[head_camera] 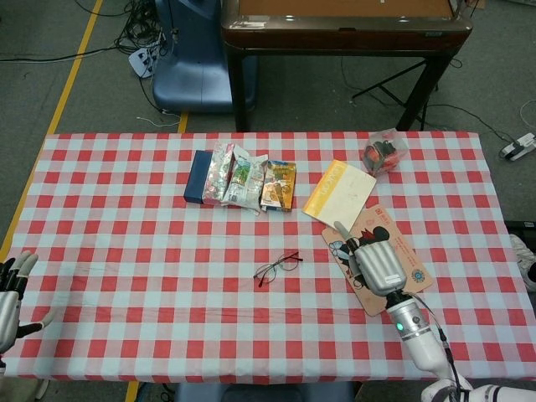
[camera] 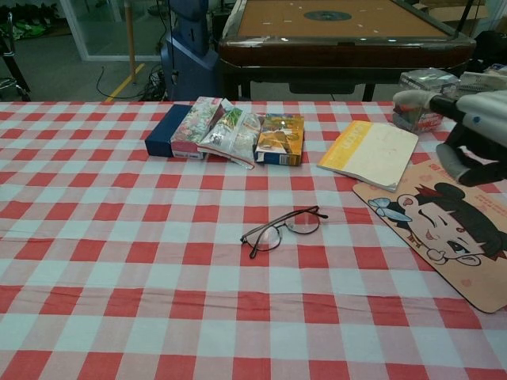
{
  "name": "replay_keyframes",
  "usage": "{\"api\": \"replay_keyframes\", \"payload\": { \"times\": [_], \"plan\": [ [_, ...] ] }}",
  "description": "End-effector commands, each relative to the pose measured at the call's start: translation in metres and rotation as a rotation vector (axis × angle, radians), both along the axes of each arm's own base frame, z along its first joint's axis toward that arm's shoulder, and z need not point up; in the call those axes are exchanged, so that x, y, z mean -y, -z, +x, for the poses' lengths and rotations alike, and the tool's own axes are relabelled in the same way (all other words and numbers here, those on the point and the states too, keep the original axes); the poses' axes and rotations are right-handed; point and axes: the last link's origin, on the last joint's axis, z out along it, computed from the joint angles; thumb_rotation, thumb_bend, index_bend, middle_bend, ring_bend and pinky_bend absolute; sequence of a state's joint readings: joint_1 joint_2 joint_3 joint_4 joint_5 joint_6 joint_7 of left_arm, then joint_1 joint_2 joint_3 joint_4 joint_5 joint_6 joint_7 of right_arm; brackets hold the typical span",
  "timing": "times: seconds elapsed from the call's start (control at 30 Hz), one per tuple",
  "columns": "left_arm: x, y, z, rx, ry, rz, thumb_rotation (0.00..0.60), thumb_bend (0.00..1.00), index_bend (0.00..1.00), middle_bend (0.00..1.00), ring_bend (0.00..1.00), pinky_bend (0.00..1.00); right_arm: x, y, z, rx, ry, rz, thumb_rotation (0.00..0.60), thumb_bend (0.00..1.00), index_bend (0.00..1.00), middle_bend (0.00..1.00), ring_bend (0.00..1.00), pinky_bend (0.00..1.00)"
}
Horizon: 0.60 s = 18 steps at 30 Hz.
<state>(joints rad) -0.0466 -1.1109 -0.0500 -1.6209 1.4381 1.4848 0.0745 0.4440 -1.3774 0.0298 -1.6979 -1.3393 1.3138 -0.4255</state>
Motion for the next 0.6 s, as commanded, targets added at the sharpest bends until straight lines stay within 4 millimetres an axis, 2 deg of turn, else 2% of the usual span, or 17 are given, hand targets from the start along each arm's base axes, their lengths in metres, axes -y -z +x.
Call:
{"api": "replay_keyframes", "payload": {
  "times": [0.03,0.2,0.27,0.43,0.6],
  "plan": [
    [-0.001,0.0,0.001,-0.002,0.005,0.001,0.6,0.16,0.0,0.0,0.0,0.0,-0.014,-0.031,-0.021,-0.035,0.057,-0.078,0.6,0.51,0.0,0.58,0.6,0.68],
    [-0.003,0.0,0.005,-0.008,0.019,0.005,0.6,0.16,0.0,0.0,0.0,0.0,-0.033,-0.064,-0.055,-0.078,0.151,-0.149,0.6,0.46,0.0,0.28,0.24,0.41],
    [-0.003,0.001,0.007,-0.008,0.025,0.004,0.6,0.16,0.0,0.0,0.0,0.0,-0.04,-0.07,-0.065,-0.083,0.18,-0.158,0.6,0.45,0.0,0.2,0.15,0.34],
    [-0.003,0.002,0.012,-0.008,0.038,0.003,0.6,0.16,0.0,0.0,0.0,0.0,-0.061,-0.086,-0.081,-0.095,0.239,-0.177,0.6,0.45,0.0,0.18,0.13,0.32],
    [-0.003,0.004,0.015,-0.004,0.044,-0.001,0.6,0.16,0.0,0.0,0.0,0.0,-0.071,-0.093,-0.086,-0.088,0.257,-0.196,0.6,0.45,0.0,0.18,0.13,0.32]
  ]
}}
